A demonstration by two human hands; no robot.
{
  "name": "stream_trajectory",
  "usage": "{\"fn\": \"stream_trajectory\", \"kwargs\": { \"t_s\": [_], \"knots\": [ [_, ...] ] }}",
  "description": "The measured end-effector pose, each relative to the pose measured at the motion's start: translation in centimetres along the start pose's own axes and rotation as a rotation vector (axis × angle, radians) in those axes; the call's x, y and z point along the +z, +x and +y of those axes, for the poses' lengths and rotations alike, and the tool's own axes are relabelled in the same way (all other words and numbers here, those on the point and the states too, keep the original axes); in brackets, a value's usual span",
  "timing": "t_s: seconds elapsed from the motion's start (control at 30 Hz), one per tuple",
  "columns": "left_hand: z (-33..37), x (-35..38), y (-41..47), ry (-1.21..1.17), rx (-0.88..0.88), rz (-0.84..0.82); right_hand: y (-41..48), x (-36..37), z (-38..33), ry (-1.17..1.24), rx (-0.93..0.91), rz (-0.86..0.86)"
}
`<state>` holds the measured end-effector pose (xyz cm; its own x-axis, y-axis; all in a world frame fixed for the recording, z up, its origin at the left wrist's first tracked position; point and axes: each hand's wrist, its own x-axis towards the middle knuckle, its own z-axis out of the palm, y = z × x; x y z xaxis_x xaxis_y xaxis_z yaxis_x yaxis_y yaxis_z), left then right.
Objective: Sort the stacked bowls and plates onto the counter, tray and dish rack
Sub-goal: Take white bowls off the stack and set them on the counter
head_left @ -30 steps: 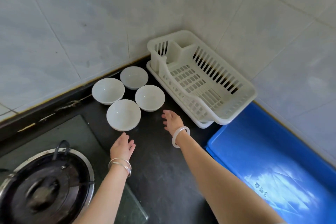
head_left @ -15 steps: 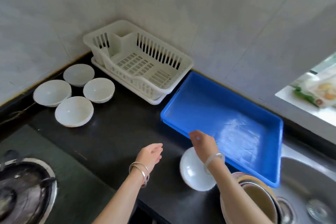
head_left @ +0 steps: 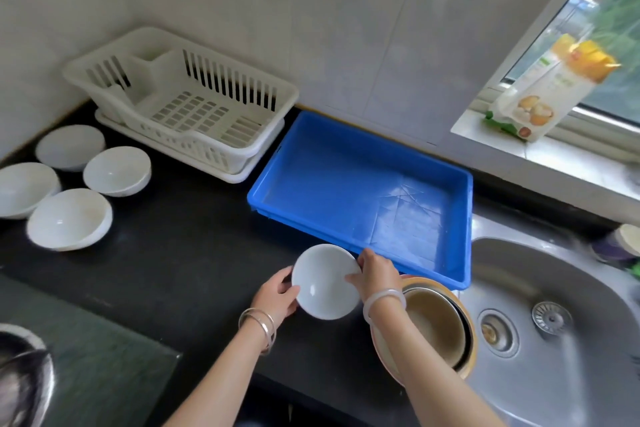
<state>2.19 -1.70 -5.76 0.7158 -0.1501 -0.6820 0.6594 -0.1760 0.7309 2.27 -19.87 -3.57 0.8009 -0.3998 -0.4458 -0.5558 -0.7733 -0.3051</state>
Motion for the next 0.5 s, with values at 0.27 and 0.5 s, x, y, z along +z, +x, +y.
{"fn": "stream_trajectory", "kwargs": {
  "t_s": [0.27,0.5],
  "knots": [
    [-0.6,0.4,0.3,-0.096,-0.037,0.007,-0.1,-0.3,-0.3,-0.137,-0.062,0.08],
    [-0.8,0.3,0.6,-0.203,-0.079,-0.031,-1.0,-1.0,0.1,-0.089,-0.071,0.143]
  ]
}}
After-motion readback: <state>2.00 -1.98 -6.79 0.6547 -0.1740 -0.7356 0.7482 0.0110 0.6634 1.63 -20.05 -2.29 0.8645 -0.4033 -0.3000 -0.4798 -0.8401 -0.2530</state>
